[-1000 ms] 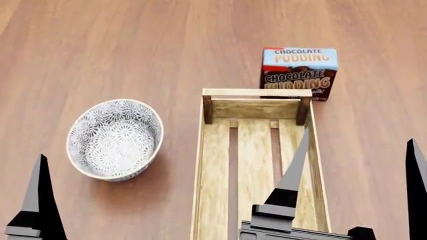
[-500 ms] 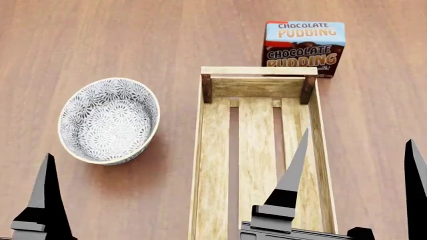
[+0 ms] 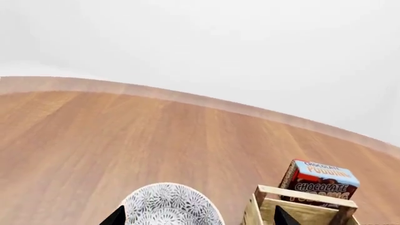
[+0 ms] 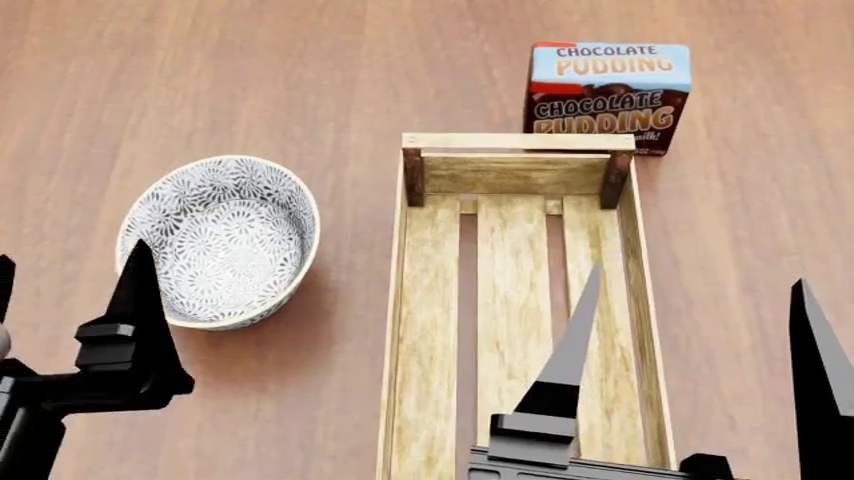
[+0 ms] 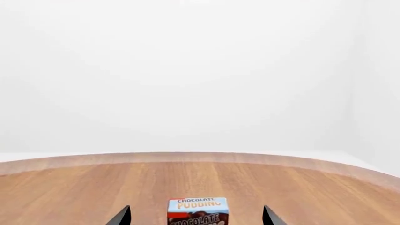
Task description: Pick up the bowl on the left and put it in the tray.
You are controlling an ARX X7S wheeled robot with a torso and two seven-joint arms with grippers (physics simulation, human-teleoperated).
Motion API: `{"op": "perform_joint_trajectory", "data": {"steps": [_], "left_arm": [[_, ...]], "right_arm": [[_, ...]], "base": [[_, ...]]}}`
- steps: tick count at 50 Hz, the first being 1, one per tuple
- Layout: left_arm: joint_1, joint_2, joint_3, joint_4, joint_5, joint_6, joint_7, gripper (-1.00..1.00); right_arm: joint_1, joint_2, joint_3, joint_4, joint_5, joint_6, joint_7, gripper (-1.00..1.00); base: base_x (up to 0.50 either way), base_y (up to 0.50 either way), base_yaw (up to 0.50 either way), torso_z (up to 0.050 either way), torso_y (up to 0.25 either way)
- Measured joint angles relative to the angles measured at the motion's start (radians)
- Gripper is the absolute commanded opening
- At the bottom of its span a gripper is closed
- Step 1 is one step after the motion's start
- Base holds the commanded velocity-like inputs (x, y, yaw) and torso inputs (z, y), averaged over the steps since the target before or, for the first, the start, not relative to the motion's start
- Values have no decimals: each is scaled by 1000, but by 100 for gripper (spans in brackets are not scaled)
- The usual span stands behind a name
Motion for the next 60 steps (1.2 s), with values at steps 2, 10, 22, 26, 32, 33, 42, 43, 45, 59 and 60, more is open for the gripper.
{"op": "perform_joint_trajectory", "data": {"steps": [2,10,22,26,32,33,42,43,45,59,60], "left_arm": [[-15,7,2,-18,-4,-9,-7,100],[-62,33,16,-101,-5,-24,-26,100],[-117,71,29,-246,0,-10,-35,100],[-132,79,31,-291,1,-1,-35,100],[-153,87,32,-357,4,14,-34,100],[-156,89,32,-367,4,17,-33,100],[-173,97,32,-448,3,45,-28,100],[-174,98,33,-456,3,49,-27,100],[-176,99,33,-470,2,54,-25,100],[-192,106,34,-573,-10,98,-5,100],[-194,107,33,-580,-13,101,-3,100]], "right_arm": [[1,1,-1,-1,2,1,1,100],[5,3,-8,-2,5,2,3,100],[8,9,-11,0,13,-2,6,100],[8,12,-9,-1,16,-4,8,100],[8,16,-8,-3,21,-6,12,100],[8,17,-8,-3,22,-7,13,100],[10,23,-6,-5,29,-8,20,100],[10,24,-6,-6,29,-9,21,100],[9,25,-5,-6,31,-10,22,100],[10,34,-5,-7,38,-16,31,100],[10,35,-5,-7,39,-16,32,100]], "base": [[0,0,0,0,0],[0,0,0,0,0],[0,0,0,0,0],[0,0,0,0,0],[0,0,0,0,0],[0,0,0,0,0],[0,0,0,0,0],[0,0,0,0,0],[0,0,0,0,0],[0,0,0,0,0],[0,0,0,0,0]]}}
